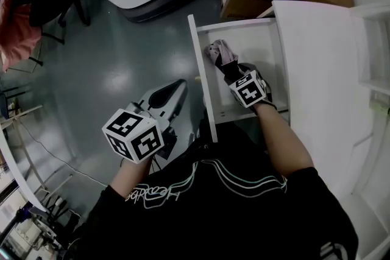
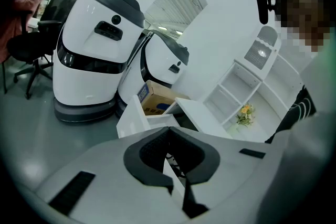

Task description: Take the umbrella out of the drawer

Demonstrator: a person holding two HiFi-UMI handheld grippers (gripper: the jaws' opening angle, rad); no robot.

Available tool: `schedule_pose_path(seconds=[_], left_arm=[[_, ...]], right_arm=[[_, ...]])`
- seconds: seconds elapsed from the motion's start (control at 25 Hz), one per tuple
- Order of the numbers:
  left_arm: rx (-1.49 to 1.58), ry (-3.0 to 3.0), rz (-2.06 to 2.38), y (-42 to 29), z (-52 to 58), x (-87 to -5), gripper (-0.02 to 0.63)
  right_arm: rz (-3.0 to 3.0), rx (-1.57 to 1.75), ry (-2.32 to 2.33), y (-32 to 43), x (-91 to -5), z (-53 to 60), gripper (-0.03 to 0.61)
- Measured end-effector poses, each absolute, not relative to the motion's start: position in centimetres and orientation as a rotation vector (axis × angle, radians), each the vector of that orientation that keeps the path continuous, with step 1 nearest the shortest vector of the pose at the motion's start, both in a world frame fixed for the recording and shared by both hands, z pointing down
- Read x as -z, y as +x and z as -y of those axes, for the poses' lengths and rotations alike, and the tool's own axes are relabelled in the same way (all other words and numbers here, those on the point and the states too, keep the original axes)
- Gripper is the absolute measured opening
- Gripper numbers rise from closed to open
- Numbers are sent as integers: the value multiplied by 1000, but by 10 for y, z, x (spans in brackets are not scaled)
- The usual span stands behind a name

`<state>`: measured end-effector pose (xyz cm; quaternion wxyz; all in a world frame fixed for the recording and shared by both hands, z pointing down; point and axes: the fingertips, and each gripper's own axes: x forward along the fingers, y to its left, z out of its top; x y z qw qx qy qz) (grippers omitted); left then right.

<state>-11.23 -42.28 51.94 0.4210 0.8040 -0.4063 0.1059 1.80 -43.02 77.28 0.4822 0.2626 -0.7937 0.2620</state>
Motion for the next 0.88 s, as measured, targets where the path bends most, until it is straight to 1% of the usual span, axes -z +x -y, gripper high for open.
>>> schedule_pose_path(seconds=[0.44, 0.6, 0.88], left_arm=[[-268, 2001, 1022, -114, 419, -524, 20], [-266, 1995, 1024, -114, 413, -524, 20], [-279, 2015, 1014, -110, 401, -515, 20]], right_arm=[[1916, -572, 667, 14, -792, 429, 245], [1902, -579, 684, 16, -793, 430, 225], [1891, -574, 680, 18, -789, 429, 209]])
